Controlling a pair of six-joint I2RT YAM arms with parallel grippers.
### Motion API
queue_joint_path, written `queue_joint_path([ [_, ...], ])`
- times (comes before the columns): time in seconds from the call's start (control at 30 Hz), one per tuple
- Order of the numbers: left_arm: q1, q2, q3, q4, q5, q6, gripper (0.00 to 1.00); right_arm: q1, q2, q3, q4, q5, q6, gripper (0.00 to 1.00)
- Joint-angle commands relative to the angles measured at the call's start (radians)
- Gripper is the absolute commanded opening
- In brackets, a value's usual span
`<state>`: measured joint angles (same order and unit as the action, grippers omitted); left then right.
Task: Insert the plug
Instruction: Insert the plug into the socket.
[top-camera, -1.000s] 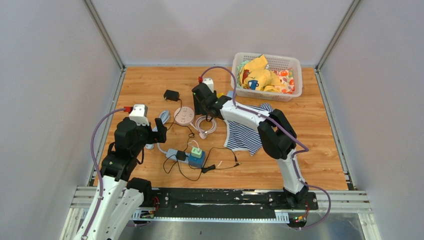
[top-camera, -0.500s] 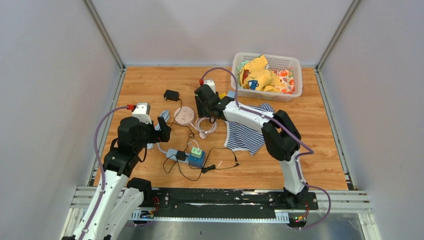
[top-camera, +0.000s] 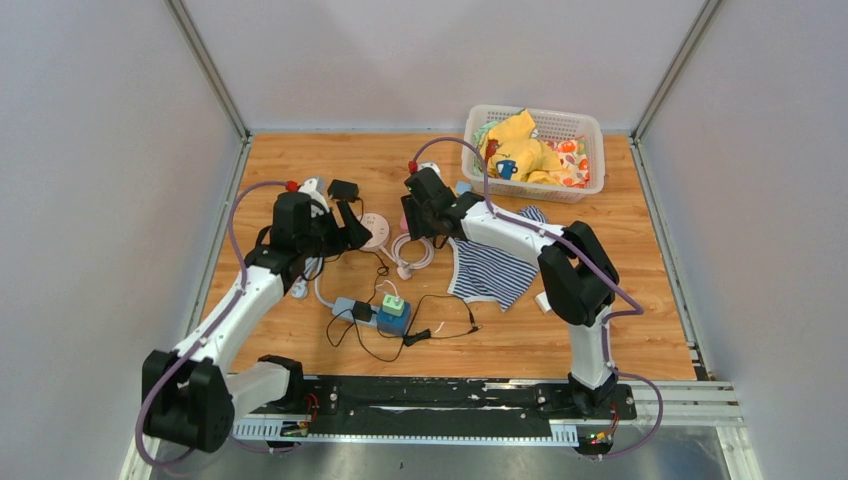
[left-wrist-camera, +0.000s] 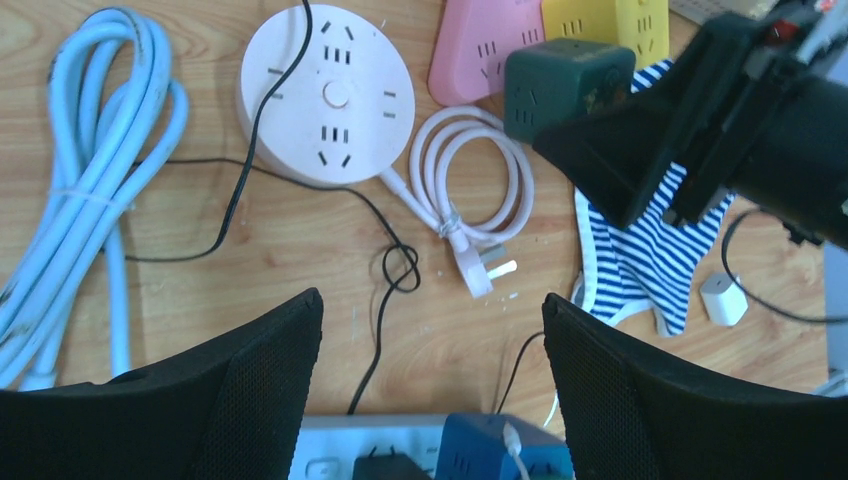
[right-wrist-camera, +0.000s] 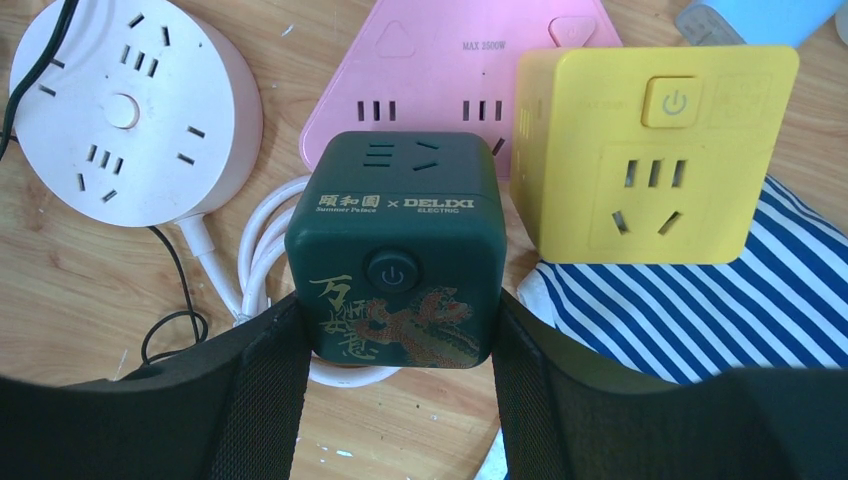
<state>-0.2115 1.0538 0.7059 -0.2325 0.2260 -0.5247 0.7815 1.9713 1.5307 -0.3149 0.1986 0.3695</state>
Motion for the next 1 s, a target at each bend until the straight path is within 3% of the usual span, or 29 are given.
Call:
queue_joint_path([
  [0.0, 0.004, 0.164, 0.127, 0.143, -0.009, -0.021, 0.78, -0.020, -0.041, 0.003, -0.026, -0.087, -0.037, 0.00],
  [0.2, 0.004, 0.442, 0.261, 0.222, 0.023, -0.039, 0.60, -0.043, -0.050, 0.064, -0.102, -0.166, -0.065, 0.00],
  [0.4, 0.002, 0.625, 0.371, 0.226, 0.086, -0.060, 0.45, -0.059, -0.013, 0.164, -0.205, -0.180, -0.074, 0.00],
  [0.6, -0.003, 0.754, 0.463, 0.226, 0.131, -0.052, 0.36, -0.066, 0.064, 0.334, -0.353, -0.141, -0.078, 0.00],
  [0.77, -0.014, 0.848, 0.514, 0.226, 0.167, -0.051, 0.29, -0.114, 0.120, 0.427, -0.405, -0.296, -0.028, 0.00],
  [0.97, -0.022, 0.920, 0.535, 0.226, 0.174, -0.068, 0.23, -0.136, 0.158, 0.504, -0.471, -0.320, -0.023, 0.00],
])
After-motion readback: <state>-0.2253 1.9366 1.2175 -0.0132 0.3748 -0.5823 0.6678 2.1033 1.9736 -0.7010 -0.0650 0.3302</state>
